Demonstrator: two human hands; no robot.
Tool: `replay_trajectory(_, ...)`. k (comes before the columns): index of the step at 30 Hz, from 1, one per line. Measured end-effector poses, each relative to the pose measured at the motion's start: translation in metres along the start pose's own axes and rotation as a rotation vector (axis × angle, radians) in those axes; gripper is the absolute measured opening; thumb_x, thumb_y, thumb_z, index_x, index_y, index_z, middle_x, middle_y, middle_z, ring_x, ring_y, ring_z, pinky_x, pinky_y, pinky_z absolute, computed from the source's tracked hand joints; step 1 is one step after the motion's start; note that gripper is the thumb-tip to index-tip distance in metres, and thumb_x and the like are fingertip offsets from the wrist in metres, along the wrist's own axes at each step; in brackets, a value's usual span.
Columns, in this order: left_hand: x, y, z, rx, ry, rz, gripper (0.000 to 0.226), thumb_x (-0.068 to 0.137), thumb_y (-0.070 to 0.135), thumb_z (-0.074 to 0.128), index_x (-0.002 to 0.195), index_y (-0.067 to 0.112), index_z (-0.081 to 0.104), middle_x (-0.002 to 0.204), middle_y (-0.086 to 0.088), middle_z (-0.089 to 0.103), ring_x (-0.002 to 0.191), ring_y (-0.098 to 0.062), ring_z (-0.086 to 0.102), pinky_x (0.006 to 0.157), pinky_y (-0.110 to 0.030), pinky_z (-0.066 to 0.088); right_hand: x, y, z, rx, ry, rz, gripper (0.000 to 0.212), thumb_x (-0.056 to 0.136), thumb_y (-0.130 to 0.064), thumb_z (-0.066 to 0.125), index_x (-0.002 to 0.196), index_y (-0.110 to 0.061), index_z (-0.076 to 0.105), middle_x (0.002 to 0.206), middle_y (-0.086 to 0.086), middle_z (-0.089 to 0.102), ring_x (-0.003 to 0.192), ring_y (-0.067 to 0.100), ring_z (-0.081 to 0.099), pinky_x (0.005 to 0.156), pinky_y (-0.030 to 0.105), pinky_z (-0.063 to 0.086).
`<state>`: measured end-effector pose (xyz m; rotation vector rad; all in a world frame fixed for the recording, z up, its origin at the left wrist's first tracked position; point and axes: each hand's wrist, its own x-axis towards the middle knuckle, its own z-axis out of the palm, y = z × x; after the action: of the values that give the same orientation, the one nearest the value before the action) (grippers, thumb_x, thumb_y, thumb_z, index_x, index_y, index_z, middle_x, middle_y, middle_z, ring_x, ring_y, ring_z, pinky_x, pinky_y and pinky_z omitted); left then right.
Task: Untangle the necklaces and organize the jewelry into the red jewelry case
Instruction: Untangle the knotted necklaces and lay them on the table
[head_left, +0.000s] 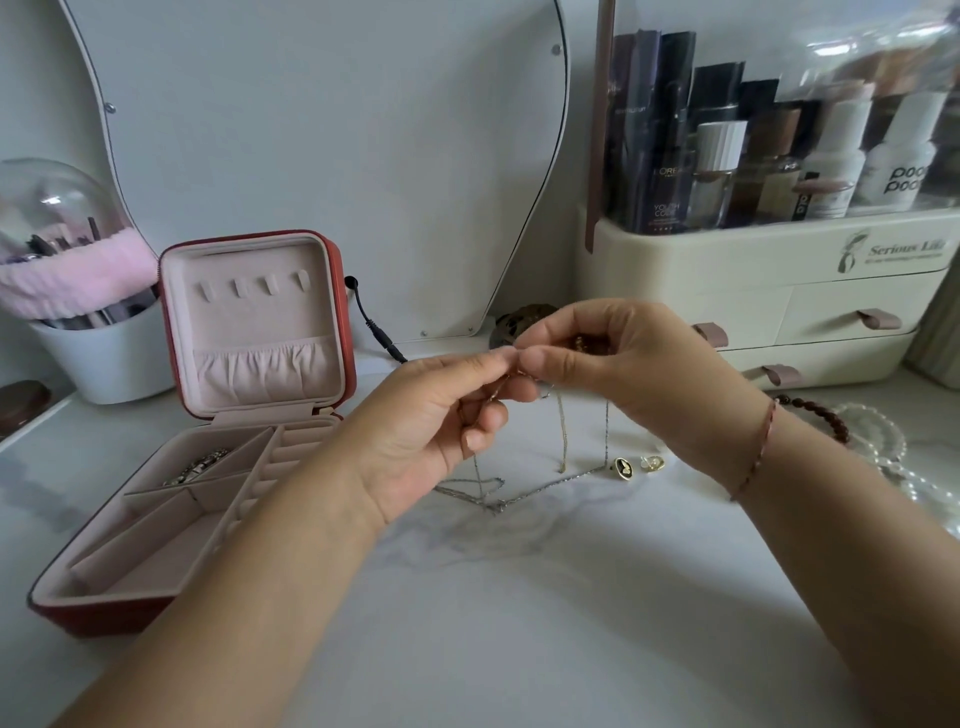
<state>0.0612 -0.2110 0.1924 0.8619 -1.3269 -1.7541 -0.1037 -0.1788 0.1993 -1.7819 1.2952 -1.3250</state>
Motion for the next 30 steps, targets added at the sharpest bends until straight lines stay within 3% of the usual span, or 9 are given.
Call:
replay_trajectory(1, 0.0003, 0.0003, -0.0001, -0.035, -0.003, 0.001, 0.019, 0.071, 0.021, 0.061, 0.081, 0.007, 0.068, 0.063, -0.002, 0.064, 0.043, -0.004, 0.046, 0.035, -0.012, 0.033, 0.0, 0.0002, 0.0008, 0.002, -0.015, -0.006, 0.02, 0.074, -0.029, 0.074, 0.088, -0.015, 0.071, 0.082, 0.01, 0.072, 0.086, 0.032, 0.066, 0.086, 0.044, 0.054)
replay_trajectory(3, 0.0005, 0.0008, 0.0002, -0.11, -0.02, -0.006, 0.018, 0.072, 0.018, 0.06, 0.083, 0.005, 0.068, 0.063, -0.002, 0.063, 0.045, -0.004, 0.047, 0.037, -0.012, 0.034, 0.0006, 0.0, 0.0006, 0.083, 0.006, -0.026, 0.03, 0.067, -0.031, 0.076, 0.088, -0.013, 0.067, 0.082, 0.015, 0.068, 0.079, 0.038, 0.062, 0.085, 0.045, 0.052)
replay_trajectory(7, 0.0013, 0.0021, -0.0003, -0.226, -0.031, -0.017, 0.018, 0.075, 0.016, 0.059, 0.072, 0.007, 0.074, 0.063, -0.002, 0.06, 0.047, -0.005, 0.047, 0.038, -0.011, 0.035, 0.0006, -0.0014, -0.0011, 0.105, -0.01, -0.041, 0.019, 0.071, -0.022, 0.078, 0.081, -0.013, 0.064, 0.077, 0.016, 0.065, 0.073, 0.021, 0.056, 0.071, 0.034, 0.047)
replay_trajectory(10, 0.002, 0.0031, 0.0002, -0.251, -0.02, -0.008, 0.02, 0.074, 0.016, 0.059, 0.067, 0.008, 0.076, 0.06, 0.0, 0.059, 0.046, -0.003, 0.046, 0.038, -0.01, 0.034, -0.0015, -0.0019, 0.0014, -0.034, 0.014, -0.038, 0.012, 0.074, -0.024, 0.077, 0.079, -0.017, 0.069, 0.079, 0.011, 0.07, 0.067, 0.012, 0.057, 0.063, 0.026, 0.049)
replay_trajectory(13, 0.0023, 0.0032, 0.0012, -0.265, -0.02, 0.004, 0.02, 0.073, 0.014, 0.059, 0.067, 0.007, 0.076, 0.058, 0.0, 0.057, 0.045, -0.003, 0.045, 0.038, -0.01, 0.033, -0.002, -0.0022, 0.0037, -0.107, 0.05, -0.056, 0.013, 0.072, -0.026, 0.079, 0.08, -0.024, 0.07, 0.064, -0.001, 0.063, 0.055, 0.0, 0.048, 0.049, 0.019, 0.042)
replay_trajectory(17, 0.0031, 0.0033, 0.0025, -0.285, -0.012, 0.027, 0.019, 0.073, 0.012, 0.059, 0.069, 0.007, 0.077, 0.059, 0.0, 0.058, 0.045, -0.002, 0.045, 0.038, -0.01, 0.034, -0.0014, -0.0001, 0.0049, -0.108, 0.077, -0.079, 0.01, 0.072, -0.024, 0.079, 0.076, -0.023, 0.07, 0.059, -0.014, 0.058, 0.05, -0.002, 0.046, 0.049, 0.008, 0.035)
replay_trajectory(20, 0.0037, 0.0032, 0.0022, -0.293, -0.01, 0.052, 0.019, 0.073, 0.011, 0.059, 0.07, 0.008, 0.077, 0.059, -0.001, 0.057, 0.044, -0.003, 0.045, 0.038, -0.01, 0.032, -0.0016, 0.0, 0.0063, -0.106, 0.083, -0.094, 0.009, 0.072, -0.026, 0.078, 0.077, -0.022, 0.072, 0.069, -0.006, 0.066, 0.058, 0.002, 0.053, 0.053, 0.014, 0.042)
replay_trajectory(23, 0.0034, 0.0027, 0.0021, -0.285, -0.019, 0.059, 0.019, 0.073, 0.011, 0.059, 0.071, 0.008, 0.078, 0.059, -0.001, 0.057, 0.044, -0.003, 0.044, 0.038, -0.01, 0.032, -0.0019, 0.0012, 0.0073, -0.104, 0.096, -0.107, 0.006, 0.075, -0.027, 0.076, 0.076, -0.023, 0.072, 0.077, 0.004, 0.068, 0.067, 0.022, 0.058, 0.059, 0.026, 0.046)
replay_trajectory(30, 0.0028, 0.0028, 0.0023, -0.271, -0.006, 0.068, 0.015, 0.072, 0.011, 0.06, 0.077, 0.005, 0.073, 0.059, -0.002, 0.058, 0.044, -0.003, 0.045, 0.039, -0.01, 0.032, -0.0018, 0.0011, 0.008, -0.072, 0.071, -0.107, 0.005, 0.079, -0.028, 0.073, 0.076, -0.025, 0.071, 0.075, 0.014, 0.068, 0.059, 0.02, 0.048, 0.054, 0.025, 0.04)
